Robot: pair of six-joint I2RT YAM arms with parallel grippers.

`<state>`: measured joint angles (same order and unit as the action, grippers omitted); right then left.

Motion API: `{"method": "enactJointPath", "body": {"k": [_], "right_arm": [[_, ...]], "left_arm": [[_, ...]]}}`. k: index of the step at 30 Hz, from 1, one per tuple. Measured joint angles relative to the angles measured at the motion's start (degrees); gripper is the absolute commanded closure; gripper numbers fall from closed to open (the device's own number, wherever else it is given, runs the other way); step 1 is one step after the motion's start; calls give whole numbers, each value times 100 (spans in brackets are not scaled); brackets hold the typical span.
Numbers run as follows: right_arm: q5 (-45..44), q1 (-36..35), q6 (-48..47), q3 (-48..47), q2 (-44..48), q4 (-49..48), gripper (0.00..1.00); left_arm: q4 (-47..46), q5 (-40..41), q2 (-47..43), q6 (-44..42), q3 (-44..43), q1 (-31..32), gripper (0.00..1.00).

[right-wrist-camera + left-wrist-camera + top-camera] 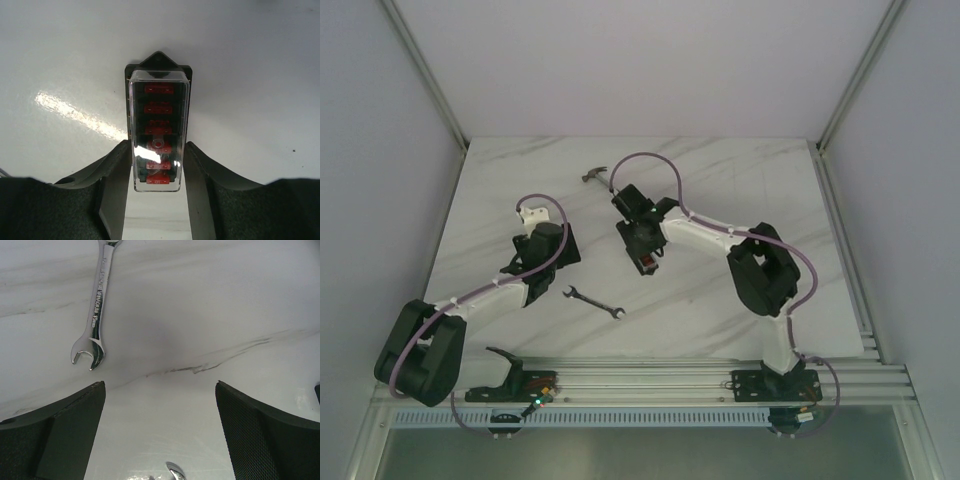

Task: Snap on the fuse box
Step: Close the fuse box cover on the fuse box base, then reset both arms

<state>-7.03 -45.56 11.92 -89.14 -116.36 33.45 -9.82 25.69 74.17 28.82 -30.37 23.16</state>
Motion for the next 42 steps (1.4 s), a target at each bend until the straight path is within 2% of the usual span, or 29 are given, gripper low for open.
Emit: {"method": "enactJointPath", "body": {"k": [6,11,15,20,24,28,33,39,42], "right_arm": [[-162,11,-42,1156,1034,-402,26],[-560,269,-136,1967,2500,-1257,15],[-1255,1038,-199,2957,3609,-2389,12],[-2232,2022,-229,4575,4356,-3978,4],[-2765,2765,-367,6102,4868,-5646,2],[-3036,3438,-315,6575,4664,-6518,1],[-3049,3727,-584,7018,4083,-8026,0],[-2424,4096,-774,7917,3624,-9737,0],[-1692,4183,-990,7962,3027,-10325,0]], "left_arm": [[44,203,-232,0,0,-2,0],[59,645,-651,0,0,-52,0],[57,1016,-710,2,0,-341,0],[-63,1360,-688,-4,24,-1091,0],[-1049,1624,-691,-389,494,-1504,0],[-2275,1698,-446,-1047,1167,-1624,0],[-3501,1375,413,-1775,1279,-1700,0],[-5392,424,1217,-2350,1578,-1720,0],[-5722,-42,1486,-2579,1797,-1720,0]]}}
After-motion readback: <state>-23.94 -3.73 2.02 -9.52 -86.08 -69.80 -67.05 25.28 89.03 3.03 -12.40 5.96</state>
